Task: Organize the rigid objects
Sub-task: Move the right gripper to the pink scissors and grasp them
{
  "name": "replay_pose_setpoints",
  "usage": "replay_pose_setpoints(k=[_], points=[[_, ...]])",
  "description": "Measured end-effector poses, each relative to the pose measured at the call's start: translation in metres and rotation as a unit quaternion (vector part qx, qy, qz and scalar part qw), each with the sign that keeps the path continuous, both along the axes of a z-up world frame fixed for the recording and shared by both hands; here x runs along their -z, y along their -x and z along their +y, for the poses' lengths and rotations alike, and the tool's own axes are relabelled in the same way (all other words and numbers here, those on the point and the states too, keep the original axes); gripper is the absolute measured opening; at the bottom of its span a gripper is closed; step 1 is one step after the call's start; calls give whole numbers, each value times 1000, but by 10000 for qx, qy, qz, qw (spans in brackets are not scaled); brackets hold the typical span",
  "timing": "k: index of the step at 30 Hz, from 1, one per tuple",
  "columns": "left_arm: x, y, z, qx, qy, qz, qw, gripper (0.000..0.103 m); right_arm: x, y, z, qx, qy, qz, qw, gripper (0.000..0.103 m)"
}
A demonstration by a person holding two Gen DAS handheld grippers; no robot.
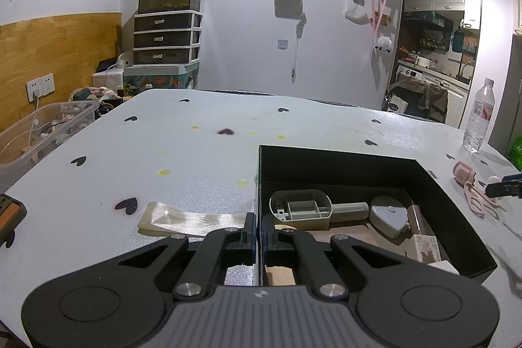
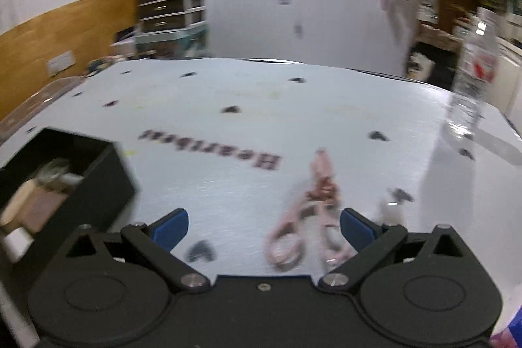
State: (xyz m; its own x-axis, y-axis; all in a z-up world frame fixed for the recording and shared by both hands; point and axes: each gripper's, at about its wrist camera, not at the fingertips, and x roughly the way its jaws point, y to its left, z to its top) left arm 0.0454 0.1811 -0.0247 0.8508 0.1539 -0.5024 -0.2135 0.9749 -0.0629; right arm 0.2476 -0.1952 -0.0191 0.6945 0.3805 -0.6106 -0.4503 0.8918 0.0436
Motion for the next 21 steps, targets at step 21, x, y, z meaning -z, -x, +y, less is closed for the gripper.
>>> replay_pose_setpoints(k=[21], points=[[0, 0, 0, 5, 4, -2, 10000, 3, 19, -48, 7, 391, 296, 96, 9988, 62]])
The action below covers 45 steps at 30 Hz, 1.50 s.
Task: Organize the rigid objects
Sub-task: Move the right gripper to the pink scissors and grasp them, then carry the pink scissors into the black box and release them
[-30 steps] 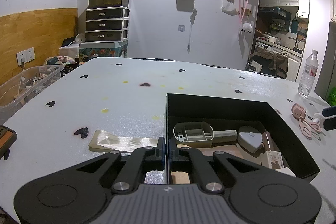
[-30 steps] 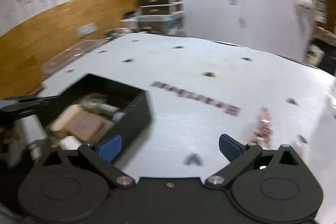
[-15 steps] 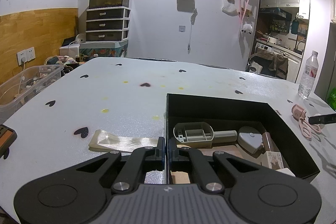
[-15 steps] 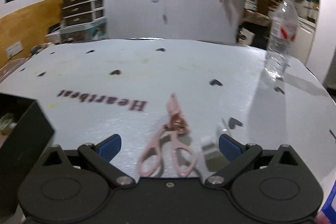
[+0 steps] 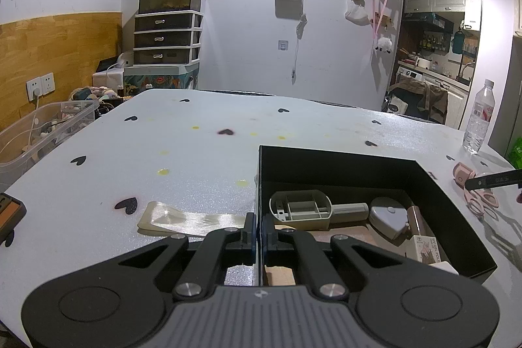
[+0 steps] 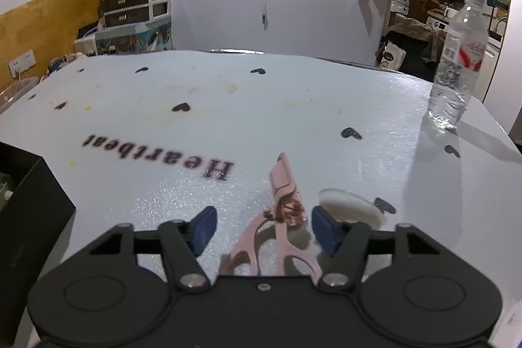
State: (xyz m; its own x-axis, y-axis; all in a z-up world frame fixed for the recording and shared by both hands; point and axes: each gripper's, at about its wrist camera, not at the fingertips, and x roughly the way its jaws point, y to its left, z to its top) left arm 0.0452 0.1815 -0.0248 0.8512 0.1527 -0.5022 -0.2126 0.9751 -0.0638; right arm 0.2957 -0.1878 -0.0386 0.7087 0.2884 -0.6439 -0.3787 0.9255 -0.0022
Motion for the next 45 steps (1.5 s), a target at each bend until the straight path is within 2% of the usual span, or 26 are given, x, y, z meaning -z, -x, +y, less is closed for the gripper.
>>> replay_pose_setpoints(k=[4, 9, 11, 18, 26, 33, 38, 41, 45], points=[[0, 0, 0, 0, 1, 0, 10000, 3, 8, -11, 8, 38, 171, 139, 9997, 56], [0, 0, 0, 1, 8, -3, 10000, 3, 16, -24, 4, 203, 125, 197, 9995, 43], [0, 0, 0, -1, -4, 0, 10000, 3, 15, -25, 1, 232, 71, 185, 9995, 33], [0, 0, 0, -4, 2, -4, 10000, 3, 3, -15, 4, 106, -53, 85, 9999, 30], [0, 0, 0, -2, 3, -3, 10000, 3, -36, 25, 32, -792, -505, -129, 9955, 30], [0, 0, 2, -10, 7, -4, 10000, 3, -79, 67, 72, -1907, -1095, -251, 9752, 30], [0, 0, 2, -6, 14, -7, 10000, 3, -86, 81, 105, -2362, -1342, 142, 9623, 30], [0, 0, 2, -6, 12, -6, 10000, 3, -85, 83, 124, -2533, -1503, 529, 9542, 30], [0, 1, 1, -6, 23, -8, 10000, 3, -78, 90, 147, -2779, -1439, 790, 9465, 30]])
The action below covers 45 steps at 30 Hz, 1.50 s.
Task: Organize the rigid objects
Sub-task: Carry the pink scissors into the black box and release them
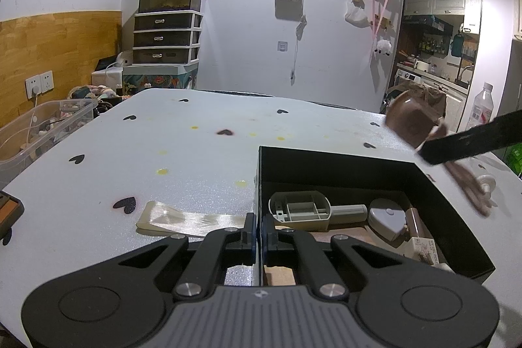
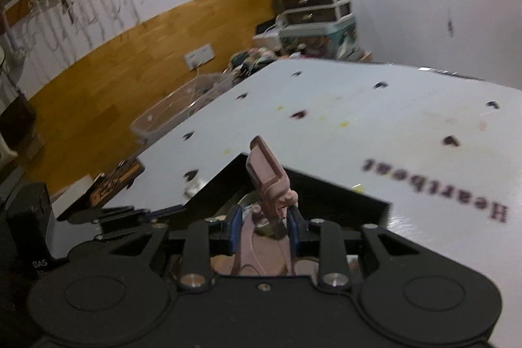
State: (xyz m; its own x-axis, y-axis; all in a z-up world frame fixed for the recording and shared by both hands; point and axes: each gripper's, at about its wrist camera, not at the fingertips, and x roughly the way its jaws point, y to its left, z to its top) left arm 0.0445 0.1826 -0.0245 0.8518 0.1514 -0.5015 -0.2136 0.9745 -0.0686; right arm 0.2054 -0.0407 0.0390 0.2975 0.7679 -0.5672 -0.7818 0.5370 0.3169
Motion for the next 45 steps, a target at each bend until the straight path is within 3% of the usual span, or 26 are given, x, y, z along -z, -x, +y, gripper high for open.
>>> replay_pose_setpoints(k=[10, 12, 13, 14, 16, 21, 33, 45], points=[[0, 0, 0, -2, 2, -3, 10000, 3, 23, 6, 33, -68, 588, 179, 9981, 32], [0, 0, 0, -3, 3, -2, 10000, 3, 26, 5, 33, 1, 699, 231, 9973, 38], [0, 0, 0, -1, 1, -2, 10000, 3, 27, 4, 33, 21, 749, 197, 9970, 49], [1, 0, 0, -3, 1, -2, 10000, 3, 28, 6, 33, 30, 774, 146, 9969, 52], [1, 0, 0, -4, 2, -3, 10000, 3, 28, 7, 32, 45, 830, 99, 9965, 53], [1, 0, -1, -5, 6, -4, 10000, 3, 28, 8, 28, 57, 845, 103, 9964, 54], [1, 0, 0, -3, 6, -4, 10000, 3, 20, 13, 18, 124, 732, -22, 9972, 75], [1, 0, 0, -9, 7, -7, 10000, 3, 11, 17, -6, 304, 604, -224, 9975, 87]])
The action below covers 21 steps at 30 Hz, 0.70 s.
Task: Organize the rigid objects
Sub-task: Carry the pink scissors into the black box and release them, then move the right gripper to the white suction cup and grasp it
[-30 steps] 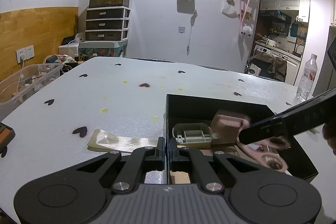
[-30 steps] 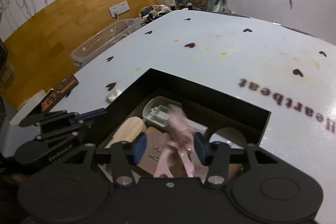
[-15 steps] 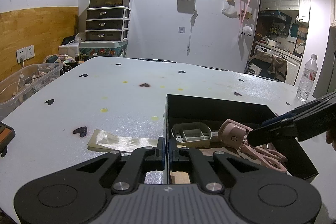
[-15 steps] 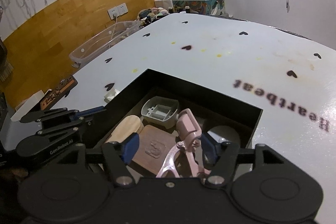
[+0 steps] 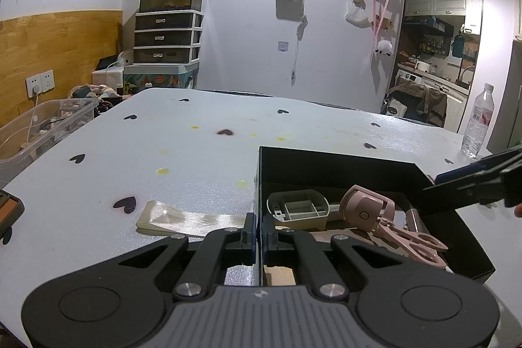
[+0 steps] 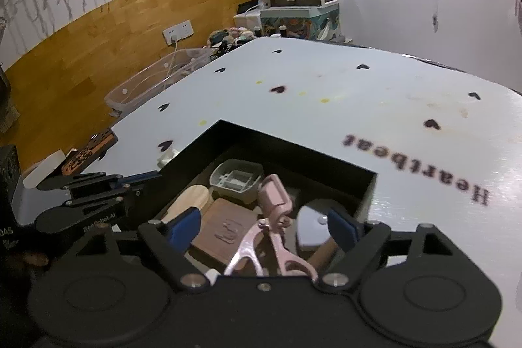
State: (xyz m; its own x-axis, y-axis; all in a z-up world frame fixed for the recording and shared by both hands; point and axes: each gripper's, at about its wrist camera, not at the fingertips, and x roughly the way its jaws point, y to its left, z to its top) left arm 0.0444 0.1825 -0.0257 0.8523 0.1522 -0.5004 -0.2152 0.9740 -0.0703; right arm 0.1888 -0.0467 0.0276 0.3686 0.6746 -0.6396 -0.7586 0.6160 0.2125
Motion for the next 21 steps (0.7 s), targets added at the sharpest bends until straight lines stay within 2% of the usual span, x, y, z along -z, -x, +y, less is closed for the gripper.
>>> replay_pose_setpoints(k=[5, 9, 17, 21], points=[[0, 0, 1, 4, 1, 0, 10000, 3, -4, 2, -20, 145, -115, -151, 9997, 93], [0, 0, 0, 4, -1, 0, 10000, 3, -6, 2, -40, 389, -160, -258, 9988, 94], [0, 0, 1, 2, 9, -5, 10000, 3, 3, -3, -93, 1171, -25, -477, 9920, 96], [0, 0, 1, 2, 12, -7, 10000, 3, 15, -13, -120, 1682, 138, -429, 9847, 96]])
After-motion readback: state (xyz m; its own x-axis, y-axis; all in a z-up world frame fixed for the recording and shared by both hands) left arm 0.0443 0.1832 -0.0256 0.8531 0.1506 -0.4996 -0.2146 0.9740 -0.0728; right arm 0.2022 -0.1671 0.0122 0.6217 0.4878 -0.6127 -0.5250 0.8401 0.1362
